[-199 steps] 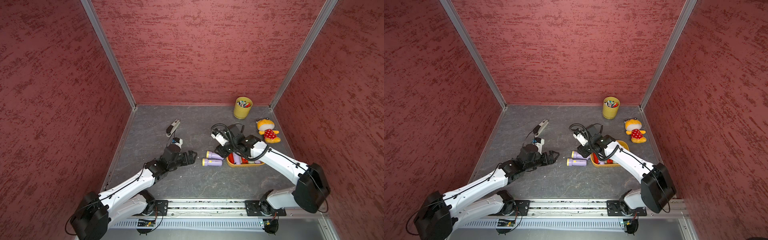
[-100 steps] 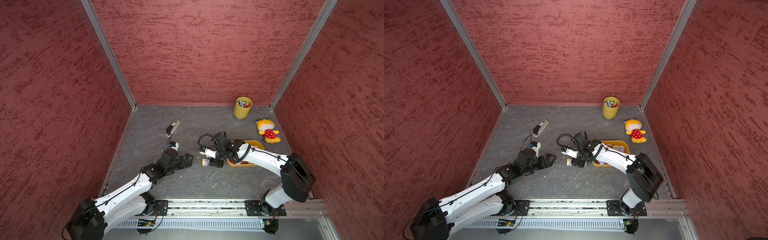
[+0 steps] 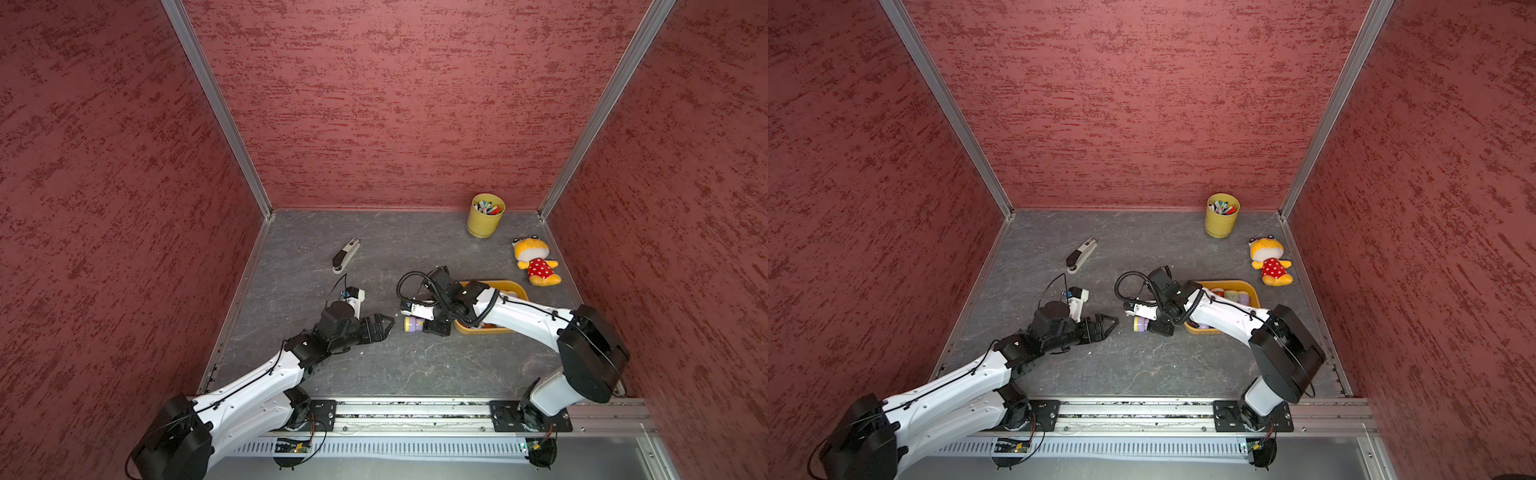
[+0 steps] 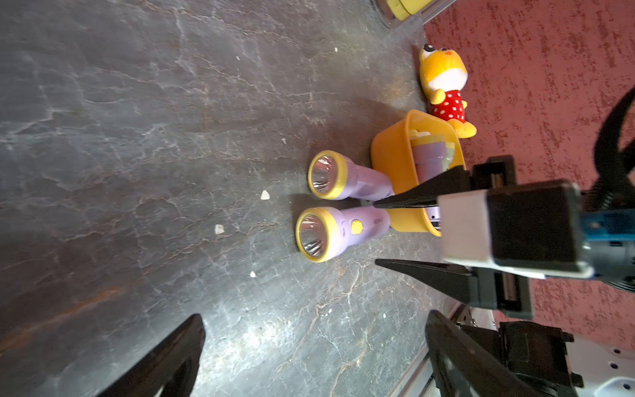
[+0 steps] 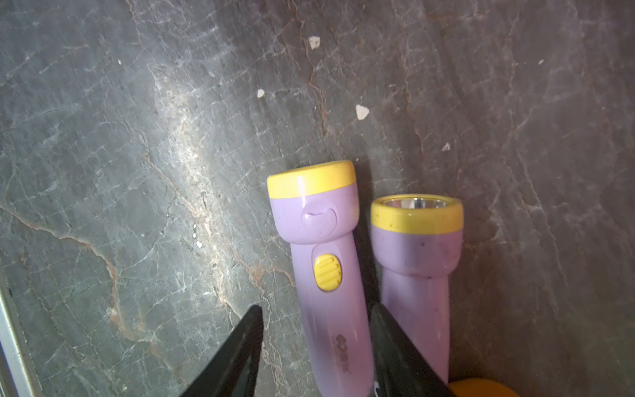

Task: Put the flashlights into the storage boxes
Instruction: Pick up the flashlight from the center of the board.

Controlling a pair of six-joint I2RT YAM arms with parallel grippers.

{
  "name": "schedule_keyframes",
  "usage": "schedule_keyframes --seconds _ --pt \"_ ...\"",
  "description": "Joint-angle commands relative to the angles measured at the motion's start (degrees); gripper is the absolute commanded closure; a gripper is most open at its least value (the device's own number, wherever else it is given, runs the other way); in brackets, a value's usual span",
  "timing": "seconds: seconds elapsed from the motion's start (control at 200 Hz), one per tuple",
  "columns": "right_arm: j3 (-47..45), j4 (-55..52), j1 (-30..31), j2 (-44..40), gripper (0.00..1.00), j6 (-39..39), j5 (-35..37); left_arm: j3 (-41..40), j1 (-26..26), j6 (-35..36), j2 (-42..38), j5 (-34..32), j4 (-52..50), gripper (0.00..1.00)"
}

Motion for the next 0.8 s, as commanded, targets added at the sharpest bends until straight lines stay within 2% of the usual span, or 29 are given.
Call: schedule_keyframes --seconds 0.0,0.22,0.491,0.797 --pt "1.6 0.7 0.2 0.9 0.47 -2.3 0.4 0.0 -0.4 0.9 -1.1 1.5 0.6 0.00" --pt "2.1 0.8 0.2 2.0 0.47 -3.3 1.1 -1.2 -0.4 -0.1 -3.6 -0.5 -0.6 0.00" --pt "2.5 2.2 0.3 3.8 0.47 -3.7 0.6 -4.9 -0.5 1.5 -8.6 1.8 4.9 0.00" --pt "3.0 2.4 0.4 6.6 0.48 -4.9 1.0 -5.4 -0.6 1.1 -11.4 -0.3 3.0 0.00"
